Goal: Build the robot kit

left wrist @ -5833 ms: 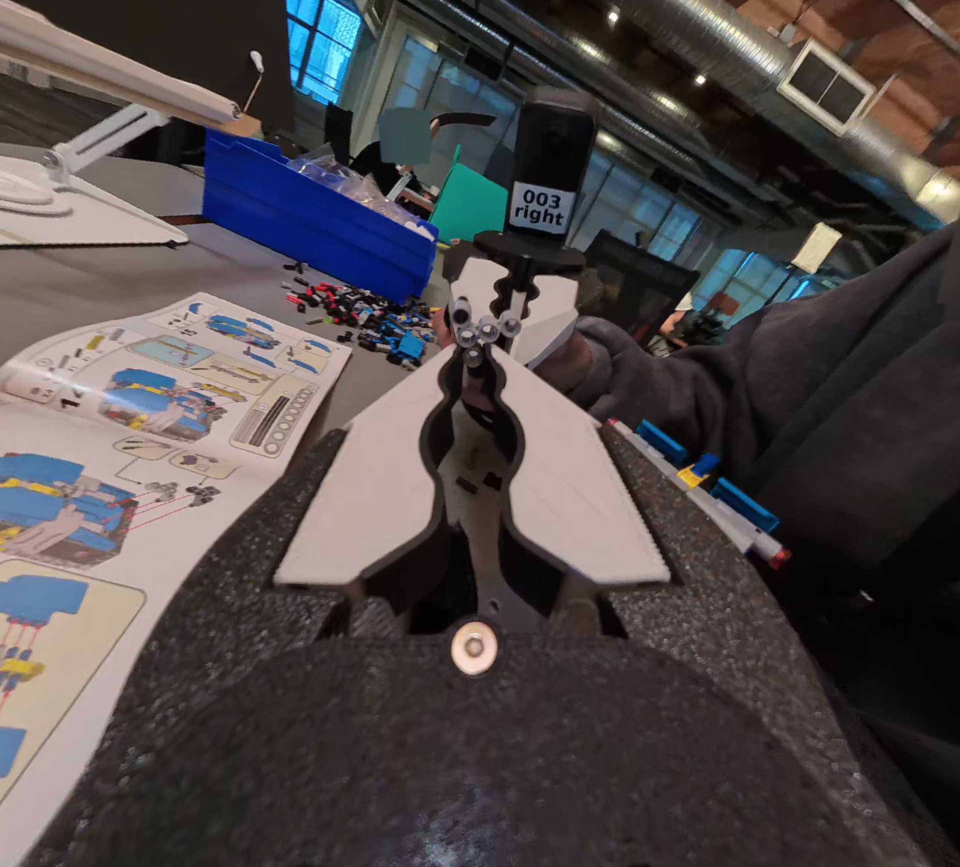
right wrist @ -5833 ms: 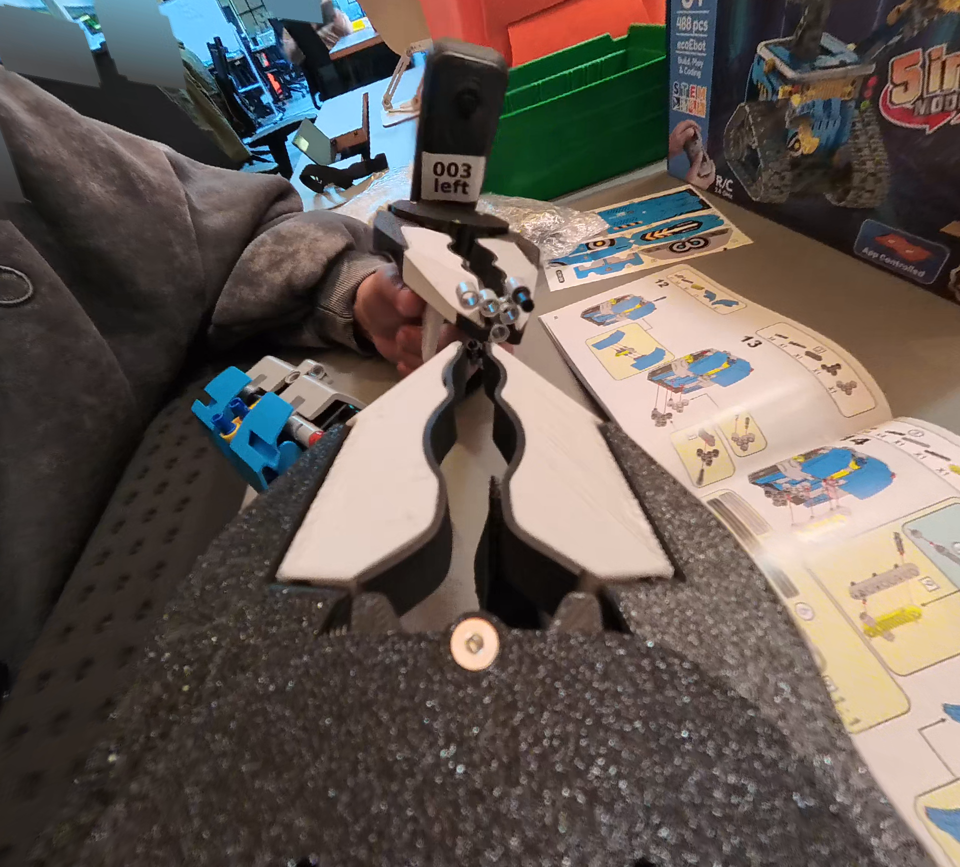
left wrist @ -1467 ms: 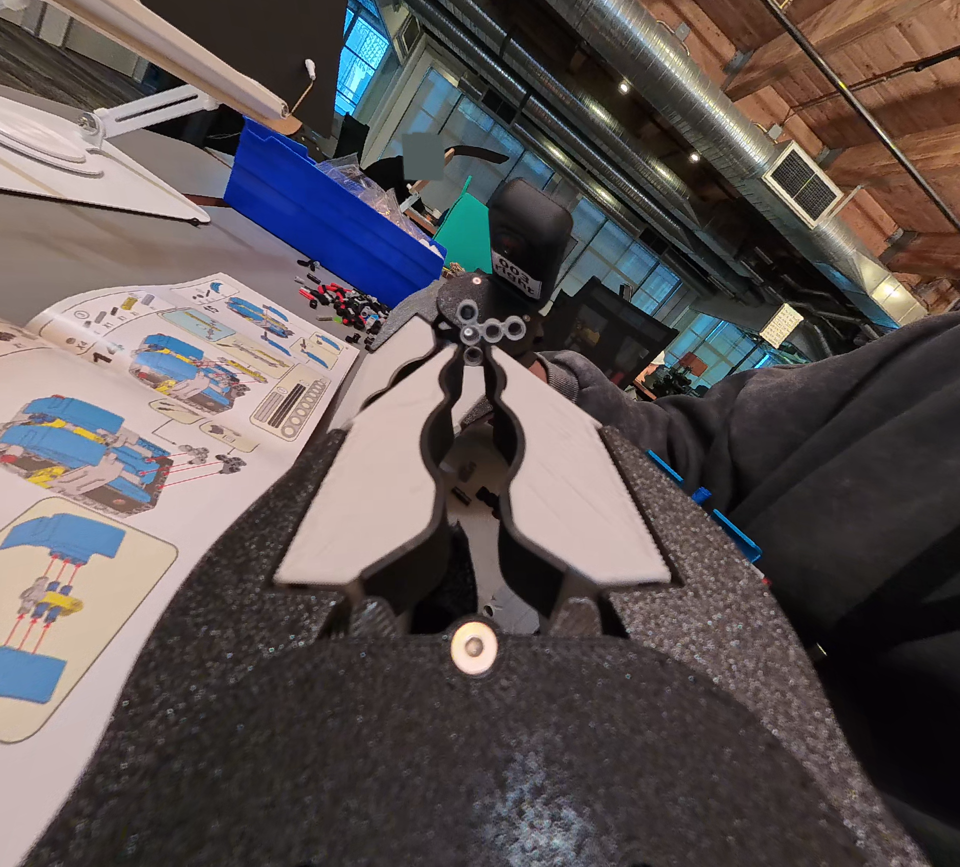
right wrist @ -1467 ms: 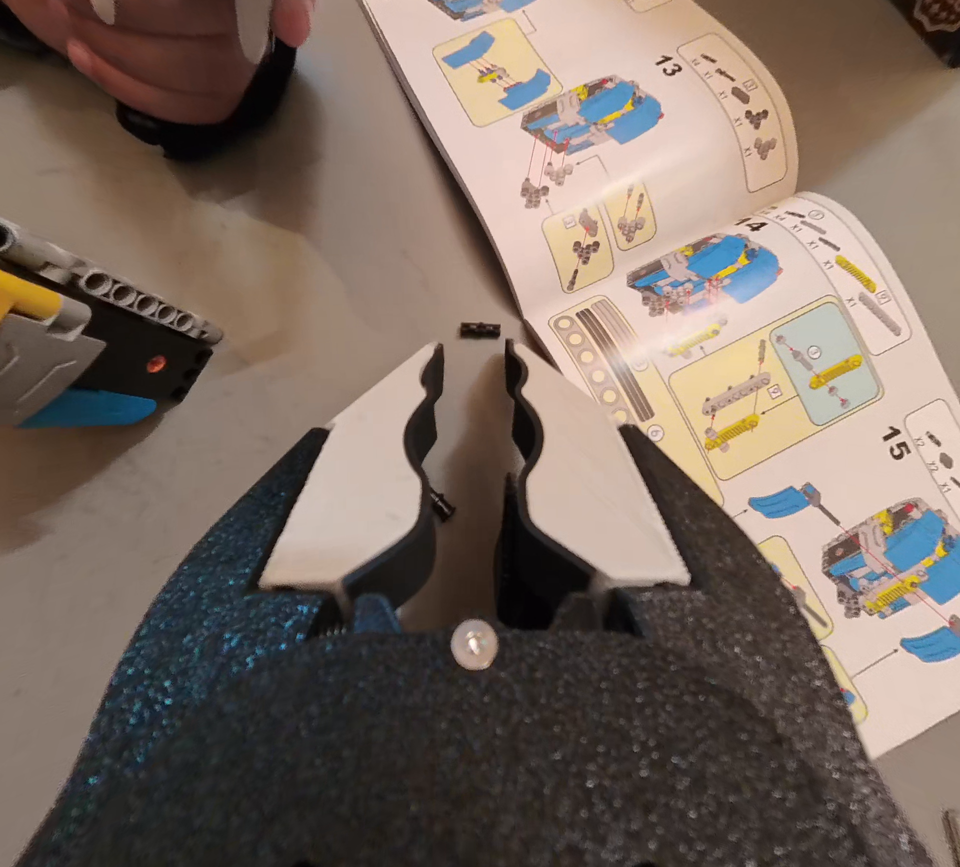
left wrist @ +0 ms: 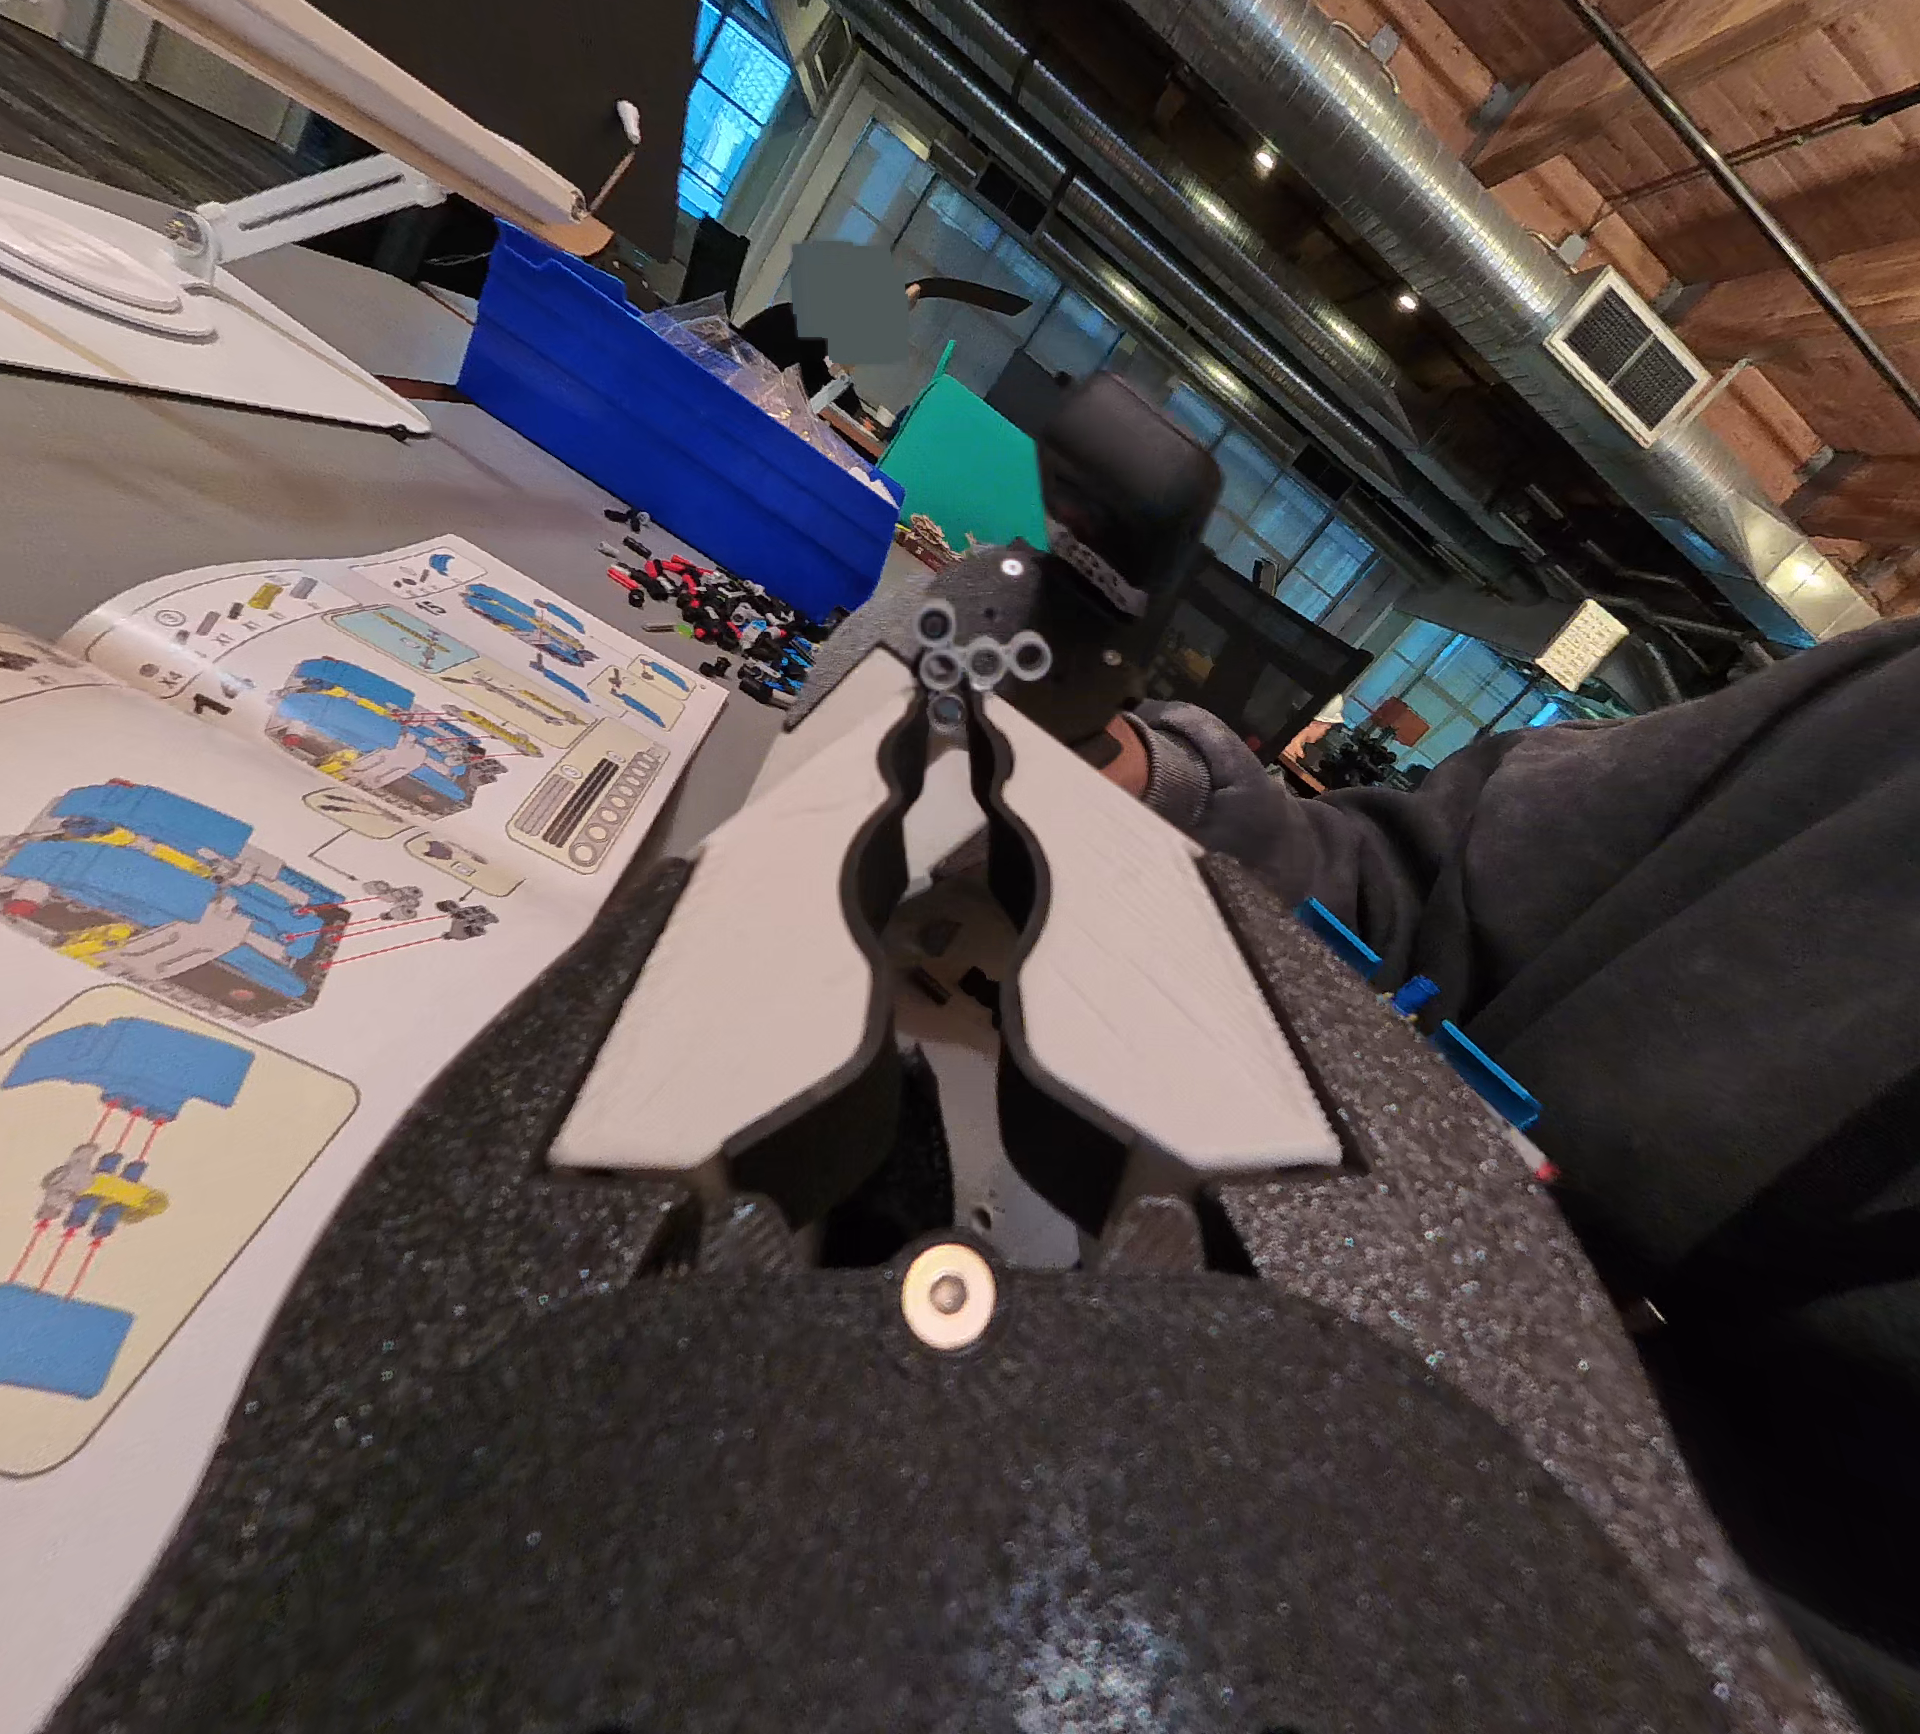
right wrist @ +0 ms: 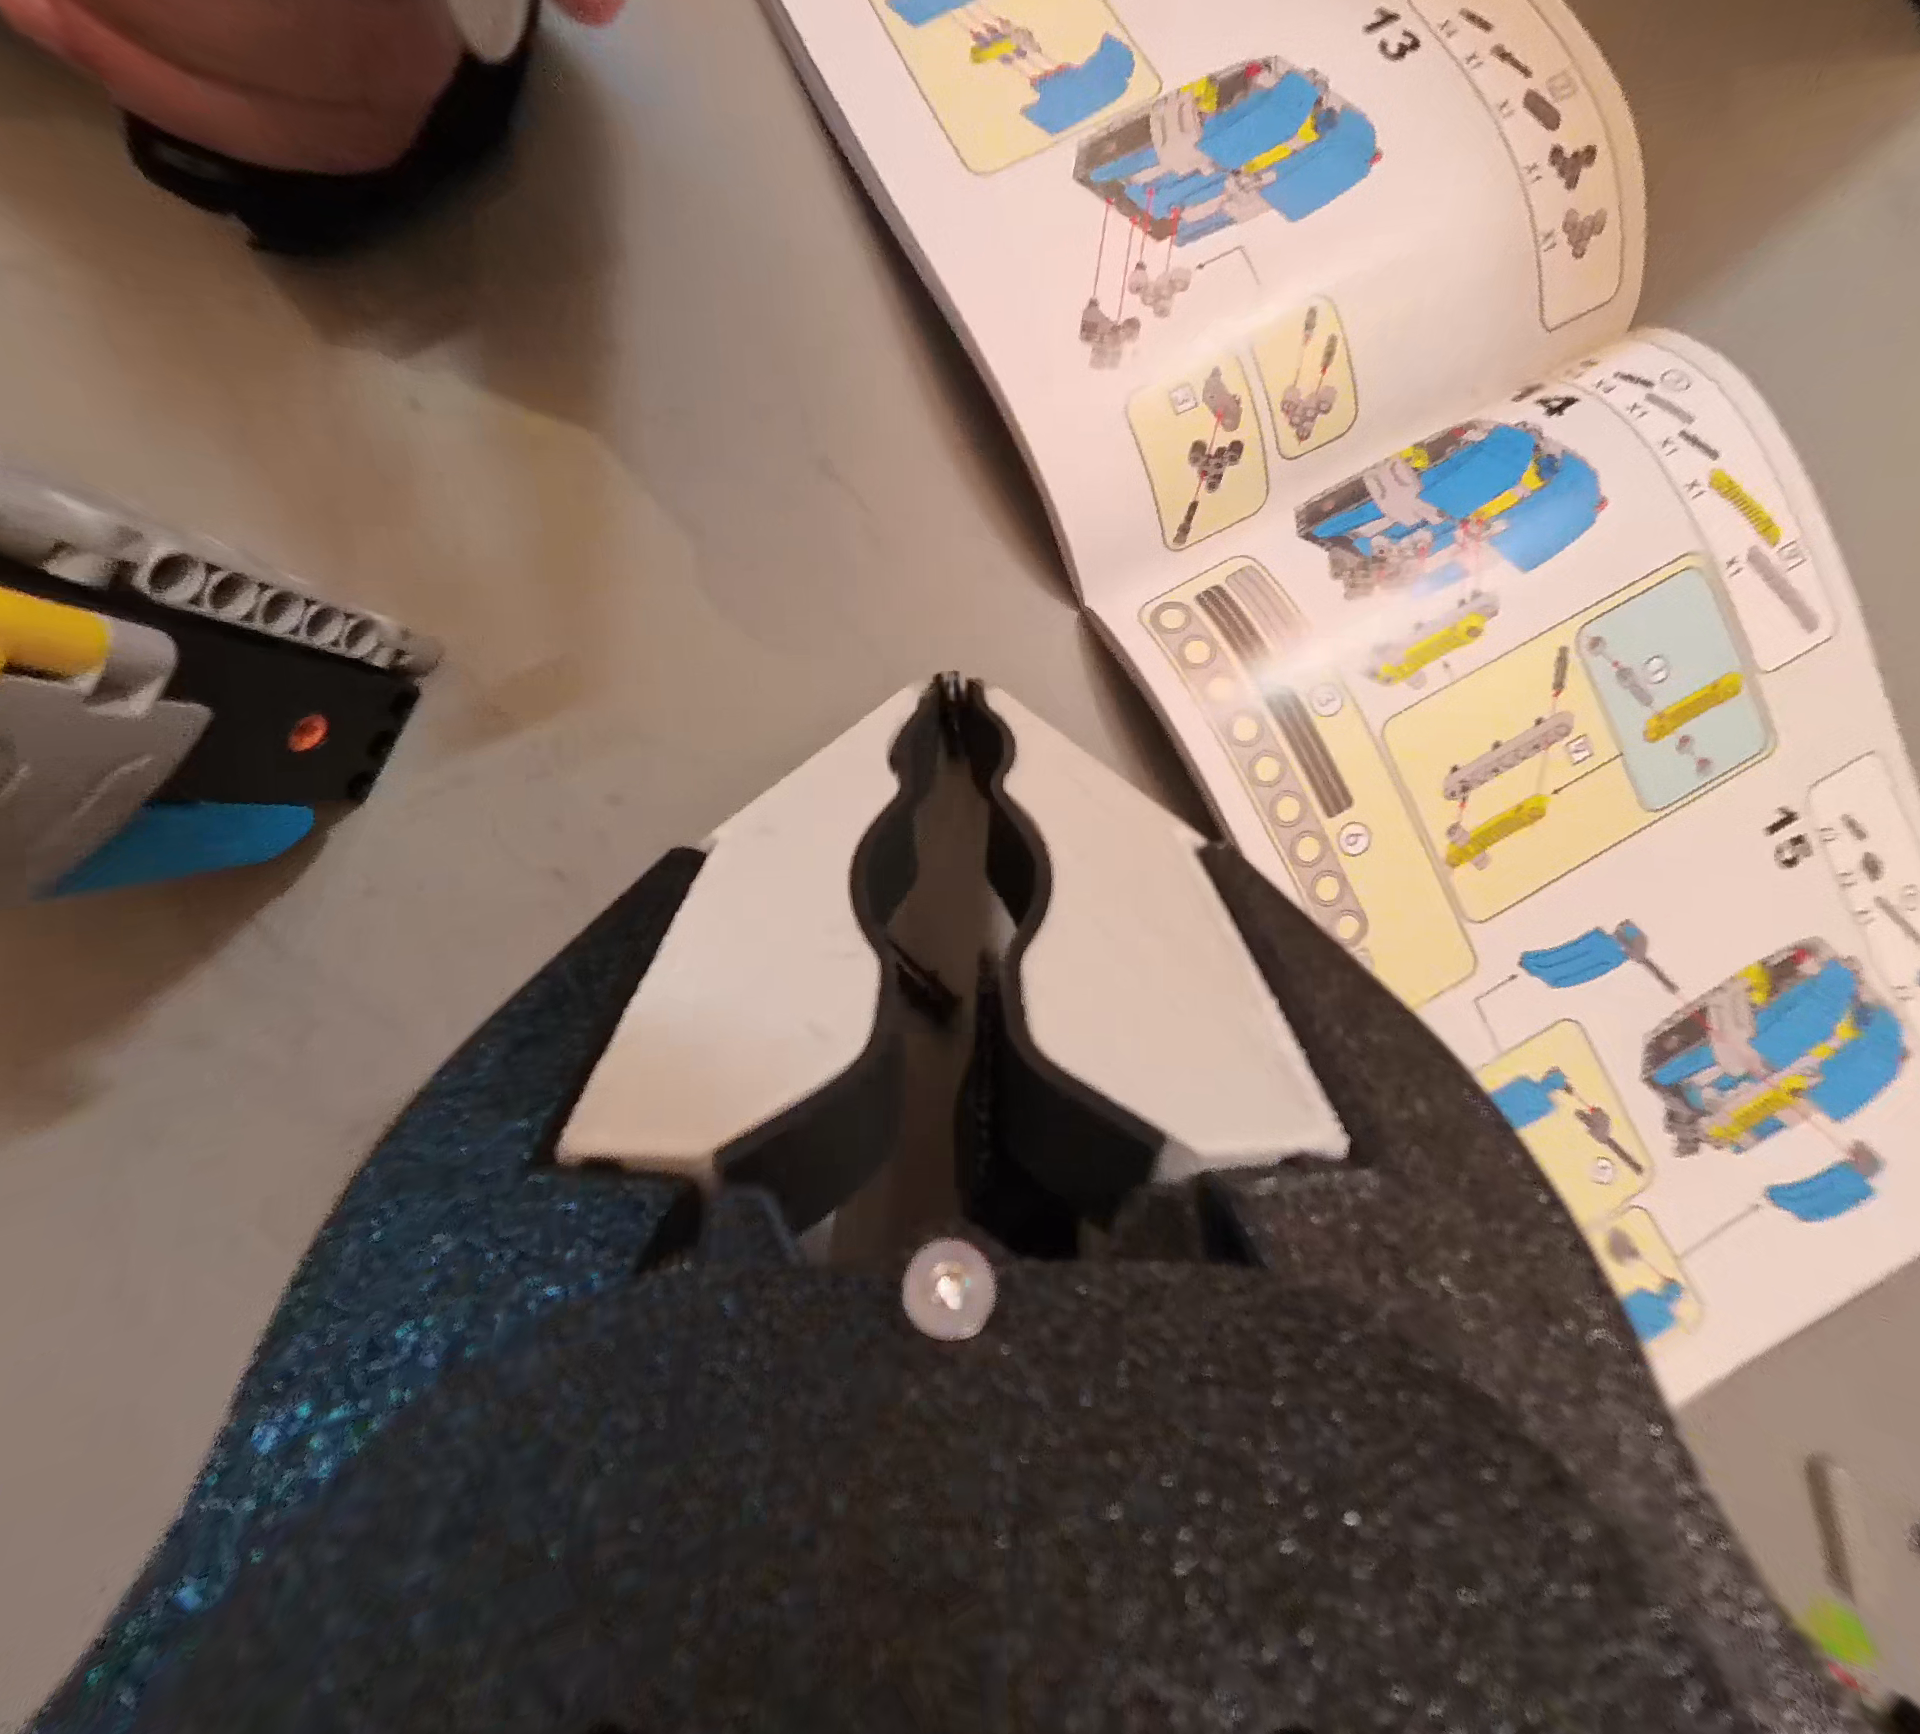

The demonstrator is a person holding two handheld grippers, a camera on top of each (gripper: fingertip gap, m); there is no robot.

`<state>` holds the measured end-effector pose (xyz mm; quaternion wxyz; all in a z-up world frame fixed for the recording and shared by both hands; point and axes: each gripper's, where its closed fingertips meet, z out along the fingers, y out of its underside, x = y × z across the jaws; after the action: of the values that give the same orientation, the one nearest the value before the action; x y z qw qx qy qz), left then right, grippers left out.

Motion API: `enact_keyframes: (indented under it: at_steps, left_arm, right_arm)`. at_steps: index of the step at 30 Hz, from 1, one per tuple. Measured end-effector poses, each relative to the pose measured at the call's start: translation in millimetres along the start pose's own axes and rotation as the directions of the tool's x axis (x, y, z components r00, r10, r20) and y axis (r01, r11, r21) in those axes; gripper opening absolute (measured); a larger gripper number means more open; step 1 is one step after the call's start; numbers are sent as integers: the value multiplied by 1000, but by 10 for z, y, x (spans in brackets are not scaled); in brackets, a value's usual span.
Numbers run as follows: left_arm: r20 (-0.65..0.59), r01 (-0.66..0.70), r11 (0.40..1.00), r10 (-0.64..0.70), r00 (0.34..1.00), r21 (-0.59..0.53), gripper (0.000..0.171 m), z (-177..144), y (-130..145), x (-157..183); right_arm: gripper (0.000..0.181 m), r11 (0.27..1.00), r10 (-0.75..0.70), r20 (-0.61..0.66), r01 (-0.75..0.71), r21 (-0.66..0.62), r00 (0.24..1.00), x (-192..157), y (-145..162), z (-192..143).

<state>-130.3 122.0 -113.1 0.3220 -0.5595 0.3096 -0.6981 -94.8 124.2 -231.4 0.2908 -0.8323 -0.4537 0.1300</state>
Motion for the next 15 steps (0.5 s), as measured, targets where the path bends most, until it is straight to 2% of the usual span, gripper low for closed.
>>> enact_keyframes:
  at_steps: [1,2,4,5,7,9,10,15]
  left_arm:
    - [15,-5,1000,4,1000,7,6,-6,-9,-18]
    - [25,-7,1000,7,1000,12,6,-10,-17,-30]
    - [47,-14,1000,13,999,16,6,-18,-26,-58]
    - [51,-18,1000,17,999,16,6,-17,-25,-59]
    - [52,-22,1000,22,998,10,7,-9,-15,-57]
    - [58,-25,1000,25,998,6,6,-2,-7,-62]
    - [55,-32,999,32,998,-3,7,6,8,-51]
    - [1,-92,991,93,996,-95,6,103,177,87]
  right_arm:
    - [4,1000,-30,-25,30,7,999,23,-14,-16]
    - [4,997,-41,-23,42,67,999,17,-96,-63]
    - [4,961,7,81,-29,277,997,-85,-401,-269]
    - [4,919,57,149,-110,377,987,-104,-562,-405]
    - [4,780,112,362,-307,546,926,-187,-866,-725]
    - [4,650,121,499,-448,614,858,-192,-1021,-942]
    - [4,623,126,511,-469,626,850,-172,-1046,-966]
    - [4,591,124,520,-484,646,845,-183,-1122,-925]
